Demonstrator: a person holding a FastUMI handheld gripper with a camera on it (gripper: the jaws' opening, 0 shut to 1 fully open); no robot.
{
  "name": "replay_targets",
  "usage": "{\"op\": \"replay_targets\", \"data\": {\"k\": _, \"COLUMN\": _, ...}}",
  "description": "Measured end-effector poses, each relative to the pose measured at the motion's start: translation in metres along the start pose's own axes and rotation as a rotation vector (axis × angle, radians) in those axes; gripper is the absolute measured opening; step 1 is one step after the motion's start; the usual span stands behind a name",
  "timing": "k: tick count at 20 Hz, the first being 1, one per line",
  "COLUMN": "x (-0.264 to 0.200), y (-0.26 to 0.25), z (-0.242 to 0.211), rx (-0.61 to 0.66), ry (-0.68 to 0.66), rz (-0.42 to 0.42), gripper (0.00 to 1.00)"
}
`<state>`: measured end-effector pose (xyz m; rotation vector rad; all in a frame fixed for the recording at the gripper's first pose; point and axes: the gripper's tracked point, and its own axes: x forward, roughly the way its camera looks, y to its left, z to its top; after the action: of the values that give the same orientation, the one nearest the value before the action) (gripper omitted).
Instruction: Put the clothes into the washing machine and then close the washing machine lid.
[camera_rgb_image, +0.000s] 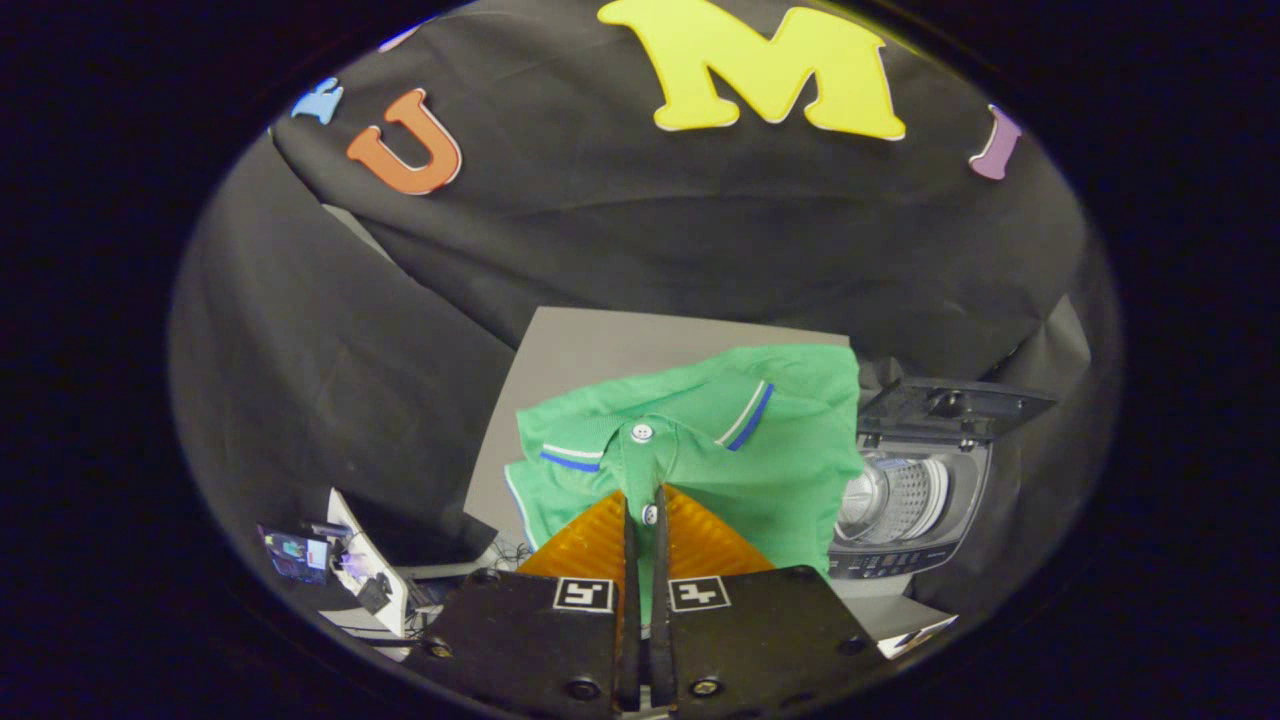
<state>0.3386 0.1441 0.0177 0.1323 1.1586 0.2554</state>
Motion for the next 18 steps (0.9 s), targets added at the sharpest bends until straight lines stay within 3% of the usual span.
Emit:
{"op": "replay_targets", "data": {"k": 11, "x": -0.103, "y": -0.027, "z": 0.013, "rx": 0.078, "ry": -0.173, "rz": 0.016, "gripper": 0.07}}
{"op": "replay_targets", "data": {"k": 18, "x": -0.175, "y": -0.057, "z": -0.016, "rx": 0.138, "ry": -0.268, "rz": -0.017, "gripper": 0.07}}
